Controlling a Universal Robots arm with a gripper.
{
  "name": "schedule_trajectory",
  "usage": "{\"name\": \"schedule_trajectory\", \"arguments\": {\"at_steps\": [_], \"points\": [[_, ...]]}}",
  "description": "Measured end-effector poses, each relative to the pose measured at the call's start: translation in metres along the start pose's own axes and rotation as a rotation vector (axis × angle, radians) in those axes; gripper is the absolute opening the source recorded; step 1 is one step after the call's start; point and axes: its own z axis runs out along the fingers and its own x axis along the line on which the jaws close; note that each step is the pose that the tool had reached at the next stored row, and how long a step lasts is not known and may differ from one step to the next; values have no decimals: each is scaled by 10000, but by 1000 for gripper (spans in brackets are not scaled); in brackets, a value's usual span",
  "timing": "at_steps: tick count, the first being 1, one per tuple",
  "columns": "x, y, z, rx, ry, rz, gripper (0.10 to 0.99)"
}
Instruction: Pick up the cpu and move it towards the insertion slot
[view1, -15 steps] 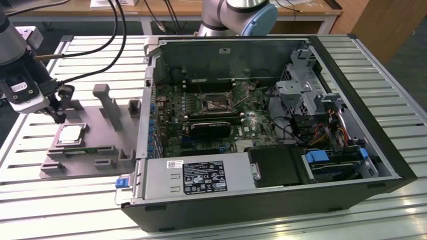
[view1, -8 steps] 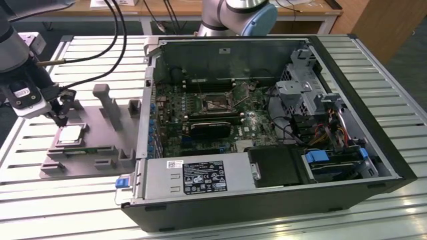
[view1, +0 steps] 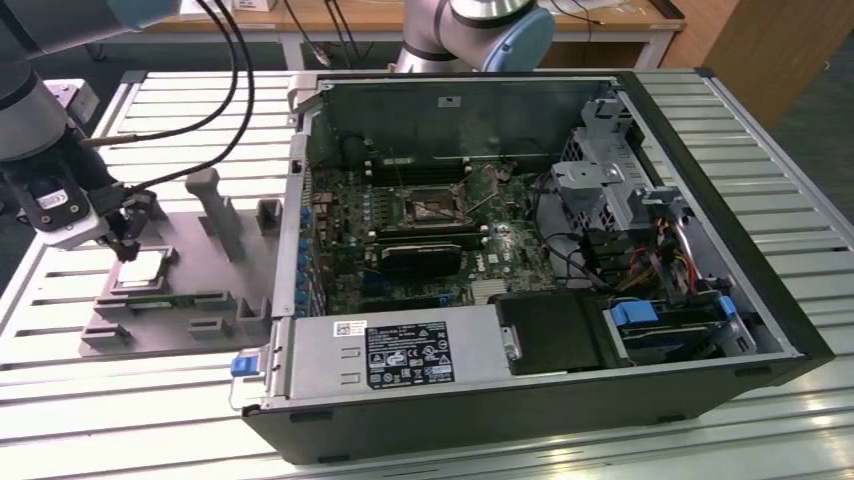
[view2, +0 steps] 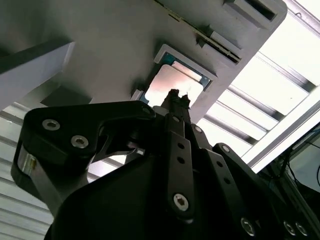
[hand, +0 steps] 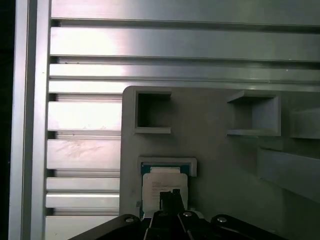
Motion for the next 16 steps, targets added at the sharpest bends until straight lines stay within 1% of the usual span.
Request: {"name": "schedule_trajectory", "arguments": {"at_steps": [13,16], "points": [[30,-37,189,0,-1,6,102],[32,-37,201,1,1,7,102]]}}
